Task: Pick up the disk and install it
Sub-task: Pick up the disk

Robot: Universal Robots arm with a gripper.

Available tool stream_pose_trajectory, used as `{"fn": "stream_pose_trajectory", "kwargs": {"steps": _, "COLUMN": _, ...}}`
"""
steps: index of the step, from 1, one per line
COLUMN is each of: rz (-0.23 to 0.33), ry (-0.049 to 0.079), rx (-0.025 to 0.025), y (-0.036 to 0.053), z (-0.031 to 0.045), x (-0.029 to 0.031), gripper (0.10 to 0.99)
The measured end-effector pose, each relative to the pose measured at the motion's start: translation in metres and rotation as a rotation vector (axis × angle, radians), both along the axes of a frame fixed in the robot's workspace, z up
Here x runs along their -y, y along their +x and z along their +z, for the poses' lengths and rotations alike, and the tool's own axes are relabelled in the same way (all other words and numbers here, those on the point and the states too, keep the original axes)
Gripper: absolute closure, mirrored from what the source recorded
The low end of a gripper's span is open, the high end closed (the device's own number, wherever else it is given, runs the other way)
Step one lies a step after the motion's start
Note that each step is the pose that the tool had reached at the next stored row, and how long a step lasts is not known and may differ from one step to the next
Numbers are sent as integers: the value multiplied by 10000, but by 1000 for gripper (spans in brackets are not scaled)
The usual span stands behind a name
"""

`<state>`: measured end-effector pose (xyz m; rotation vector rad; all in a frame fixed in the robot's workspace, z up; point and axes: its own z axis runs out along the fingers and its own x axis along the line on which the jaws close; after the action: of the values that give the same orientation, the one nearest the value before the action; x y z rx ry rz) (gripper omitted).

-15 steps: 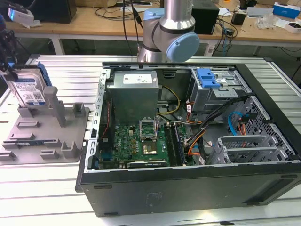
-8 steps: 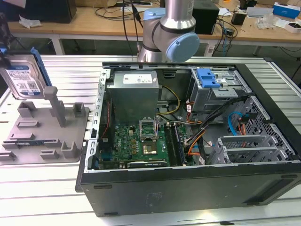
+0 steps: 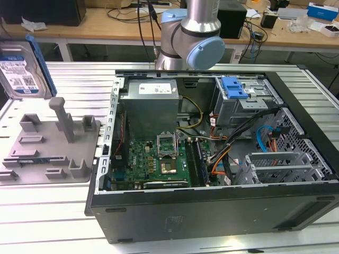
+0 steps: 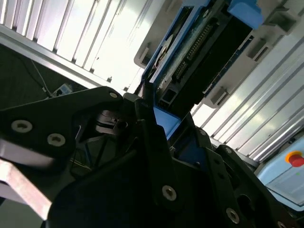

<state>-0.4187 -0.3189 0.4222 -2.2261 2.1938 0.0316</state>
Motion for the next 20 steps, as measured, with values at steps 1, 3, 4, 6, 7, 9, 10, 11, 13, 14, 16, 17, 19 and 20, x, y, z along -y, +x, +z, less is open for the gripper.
{"fn": "stream_pose_trajectory", "kwargs": {"steps": 1, "rz": 0, "ry": 1, "rx": 0, "y": 0, "z": 47, "x": 0, "gripper": 718}}
{"fn": "stream_pose_trajectory", "kwargs": {"steps": 3, "rz": 0, "ry": 0, "rx": 0, "y": 0, "z": 128, "x": 0, "gripper": 718}}
{"fn": "stream_pose_trajectory", "kwargs": {"steps": 4, "rz": 0, "ry": 0, "rx": 1, "y": 0, "z": 174, "x": 0, "gripper": 718}}
{"fn": "stream_pose_trajectory", "kwargs": {"steps": 6, "rz": 0, "ry": 0, "rx": -1, "y": 0, "z": 261, "x": 0, "gripper": 718}}
{"fn": "stream_pose_trajectory", "kwargs": {"steps": 7, "rz": 0, "ry": 1, "rx": 0, "y": 0, "z": 302, "x": 0, "gripper": 718}}
{"fn": "stream_pose_trajectory", "kwargs": {"steps": 9, "rz": 0, "ry": 0, "rx": -1, "y": 0, "z": 381, "x": 0, "gripper": 718}}
{"fn": "stream_pose_trajectory", "kwargs": {"steps": 10, "rz": 0, "ry": 0, "rx": 0, "y": 0, "z": 426, "x": 0, "gripper": 718}}
{"fn": "stream_pose_trajectory", "kwargs": {"steps": 11, "rz": 0, "ry": 1, "rx": 1, "y": 0, "z": 459, "x": 0, "gripper": 718}}
{"fn": "stream_pose_trajectory", "kwargs": {"steps": 13, "rz": 0, "ry": 0, "rx": -1, "y": 0, "z": 524, "x": 0, "gripper": 718}}
{"fn": "stream_pose_trajectory", "kwargs": {"steps": 14, "rz": 0, "ry": 0, "rx": 0, "y": 0, "z": 556, "x": 0, "gripper": 718}}
{"fn": "stream_pose_trajectory", "kwargs": {"steps": 16, "rz": 0, "ry": 0, "rx": 0, "y": 0, "z": 608, "x": 0, "gripper": 718}}
{"fn": "stream_pose_trajectory", "kwargs": {"steps": 17, "rz": 0, "ry": 0, "rx": -1, "y": 0, "z": 619, "x": 0, "gripper": 718}}
{"fn": "stream_pose_trajectory", "kwargs": {"steps": 19, "rz": 0, "ry": 0, "rx": 1, "y": 0, "z": 619, "x": 0, "gripper": 718}}
{"fn": "stream_pose_trajectory", "kwargs": {"steps": 20, "rz": 0, "ry": 0, "rx": 0, "y": 0, "z": 620, "x": 0, "gripper": 718}}
